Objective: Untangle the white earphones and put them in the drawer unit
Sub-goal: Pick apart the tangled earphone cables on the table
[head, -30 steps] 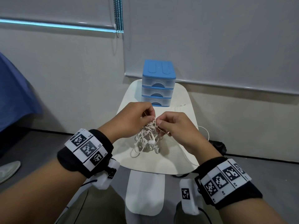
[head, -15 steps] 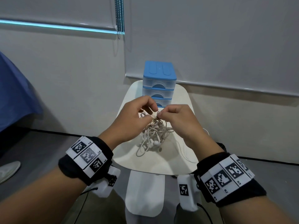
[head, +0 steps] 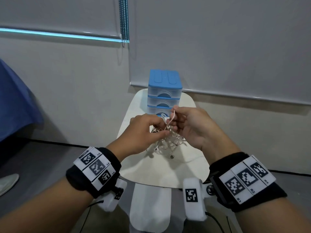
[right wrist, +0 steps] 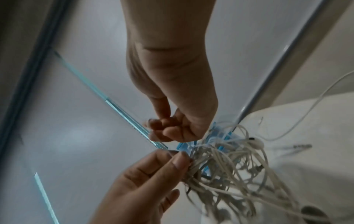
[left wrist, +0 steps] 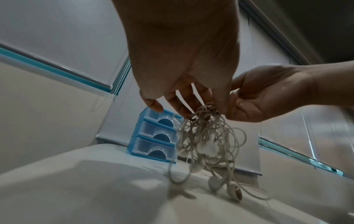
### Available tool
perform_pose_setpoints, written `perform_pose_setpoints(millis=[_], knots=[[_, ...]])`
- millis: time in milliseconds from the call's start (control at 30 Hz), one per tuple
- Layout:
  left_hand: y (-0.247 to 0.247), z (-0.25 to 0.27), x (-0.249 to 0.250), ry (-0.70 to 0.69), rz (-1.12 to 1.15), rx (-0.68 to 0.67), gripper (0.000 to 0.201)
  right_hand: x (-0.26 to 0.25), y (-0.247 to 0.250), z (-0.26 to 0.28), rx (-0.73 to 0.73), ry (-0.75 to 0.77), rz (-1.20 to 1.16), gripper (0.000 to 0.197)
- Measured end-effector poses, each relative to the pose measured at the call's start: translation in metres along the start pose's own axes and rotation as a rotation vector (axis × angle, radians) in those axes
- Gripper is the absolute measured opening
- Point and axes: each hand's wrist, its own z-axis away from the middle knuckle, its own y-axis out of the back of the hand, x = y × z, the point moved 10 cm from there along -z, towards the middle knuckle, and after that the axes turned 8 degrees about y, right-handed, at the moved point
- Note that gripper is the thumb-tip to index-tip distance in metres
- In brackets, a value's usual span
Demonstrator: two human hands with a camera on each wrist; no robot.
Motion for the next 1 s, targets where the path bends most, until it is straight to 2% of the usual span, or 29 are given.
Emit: perform_pose_setpoints(millis=[67, 133, 200, 267, 333, 400, 500, 600, 733, 867, 933, 1000], knots=[[0.005, 0.000, -0.004, 0.004, 0.017, 0.028, 0.032, 0.006, 0.002, 0.000, 0.023, -0.069, -0.125, 0.020], [0.008, 0.000, -0.004, 0.007, 0.010, 0.043, 0.023, 0.009, 0.007, -0.001, 0.040, -0.091, -0.100, 0.019], [0.007, -0.001, -0.003, 0.017, -0.040, 0.029, 0.016, 0.007, 0.013, -0.004, 0.045, -0.038, 0.101, 0.018], [0.000, -0.001, 0.001, 0.002, -0.120, -0.012, 0.014, 0.001, 0.015, -0.007, 0.025, 0.070, 0.422, 0.021], [-0.006, -0.001, 0.004, -0.011, -0.166, -0.045, 0.016, -0.009, 0.016, -0.005, -0.003, 0.192, 0.736, 0.033], [-0.005, -0.003, 0.000, 0.035, -0.118, -0.051, 0.014, -0.015, 0.011, 0.001, -0.090, 0.285, 0.893, 0.044], [0.002, -0.006, -0.006, 0.076, -0.025, -0.027, 0.014, -0.014, 0.003, 0.007, -0.256, 0.307, 1.052, 0.024], [0.001, -0.006, -0.003, 0.072, -0.038, -0.045, 0.015, -0.012, 0.001, 0.007, -0.288, 0.342, 1.158, 0.013], [0.001, -0.004, -0.001, 0.068, -0.021, -0.062, 0.013, -0.018, 0.001, 0.002, -0.226, 0.379, 1.034, 0.014], [-0.001, -0.004, -0.009, 0.097, -0.062, -0.089, 0.016, -0.061, 0.015, 0.008, 0.023, 0.571, 0.412, 0.023], [-0.001, -0.003, -0.014, 0.111, -0.081, -0.093, 0.019, -0.079, 0.016, 0.016, 0.002, 0.599, 0.074, 0.029], [-0.001, -0.002, -0.013, 0.110, -0.066, -0.106, 0.027, -0.086, 0.009, 0.024, -0.062, 0.574, -0.101, 0.033]])
